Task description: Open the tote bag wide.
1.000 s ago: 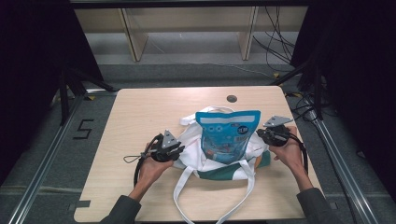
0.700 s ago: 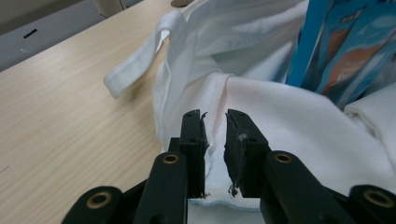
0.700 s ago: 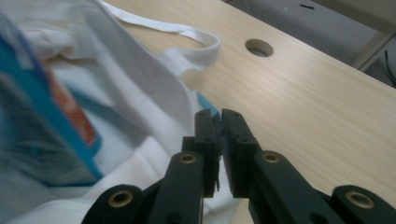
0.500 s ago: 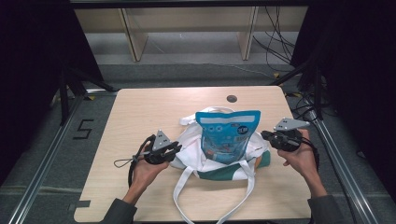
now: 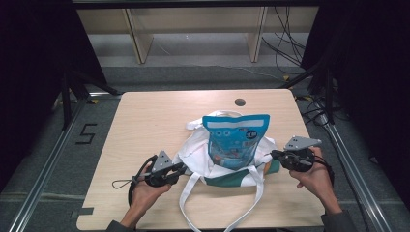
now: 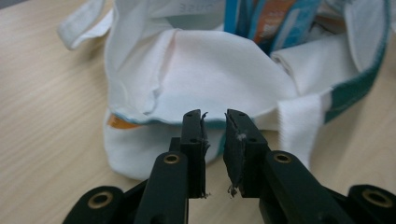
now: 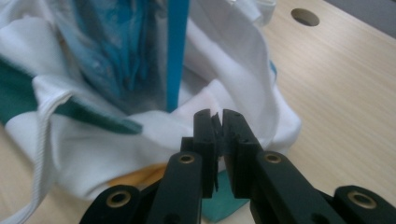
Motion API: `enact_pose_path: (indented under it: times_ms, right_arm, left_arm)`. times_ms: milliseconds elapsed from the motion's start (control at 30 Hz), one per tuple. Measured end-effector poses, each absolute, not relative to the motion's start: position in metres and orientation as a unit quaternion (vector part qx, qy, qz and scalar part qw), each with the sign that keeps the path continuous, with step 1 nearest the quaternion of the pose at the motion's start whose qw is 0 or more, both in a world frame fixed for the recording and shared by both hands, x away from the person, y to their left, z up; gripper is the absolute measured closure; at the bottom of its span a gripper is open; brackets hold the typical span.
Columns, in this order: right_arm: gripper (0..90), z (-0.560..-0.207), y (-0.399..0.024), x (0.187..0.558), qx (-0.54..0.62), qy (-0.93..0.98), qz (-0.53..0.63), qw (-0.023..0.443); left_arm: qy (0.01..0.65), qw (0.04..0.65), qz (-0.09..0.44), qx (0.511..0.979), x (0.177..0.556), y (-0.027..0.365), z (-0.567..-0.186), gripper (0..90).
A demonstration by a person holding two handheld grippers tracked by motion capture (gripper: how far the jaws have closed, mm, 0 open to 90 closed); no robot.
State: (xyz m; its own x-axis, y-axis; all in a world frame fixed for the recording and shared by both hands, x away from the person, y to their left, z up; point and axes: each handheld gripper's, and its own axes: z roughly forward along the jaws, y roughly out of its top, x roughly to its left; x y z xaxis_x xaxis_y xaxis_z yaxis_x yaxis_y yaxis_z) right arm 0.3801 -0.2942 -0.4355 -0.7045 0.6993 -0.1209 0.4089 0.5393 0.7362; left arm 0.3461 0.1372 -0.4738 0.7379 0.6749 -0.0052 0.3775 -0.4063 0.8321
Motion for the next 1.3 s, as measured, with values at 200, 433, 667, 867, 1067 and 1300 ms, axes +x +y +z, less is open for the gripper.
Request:
enact_pose_path:
  times_ms: [200,433,667,867,1067,1300]
  right_arm:
    - [84.6,-0.452,-0.288,0.359,0.321,0.870,0.336,0.164]
    - [85.4,-0.484,-0.268,0.364,0.325,0.882,0.311,0.143]
    - [88.4,-0.494,-0.260,0.380,0.328,0.883,0.298,0.156]
    - [89.4,-0.496,-0.256,0.403,0.331,0.881,0.289,0.177]
    - [89.7,-0.496,-0.250,0.433,0.336,0.877,0.288,0.187]
    - [89.1,-0.498,-0.247,0.448,0.344,0.869,0.299,0.194]
  left_arm:
    - [0.310,0.431,0.144,0.835,0.336,0.128,-0.488,76.1]
    - [0.316,0.422,0.140,0.838,0.351,0.116,-0.501,76.1]
    - [0.325,0.407,0.136,0.843,0.366,0.098,-0.515,76.8]
    - [0.333,0.402,0.146,0.840,0.382,0.094,-0.515,77.7]
    - [0.348,0.395,0.161,0.834,0.406,0.096,-0.516,78.6]
    - [0.357,0.402,0.164,0.827,0.412,0.099,-0.514,77.3]
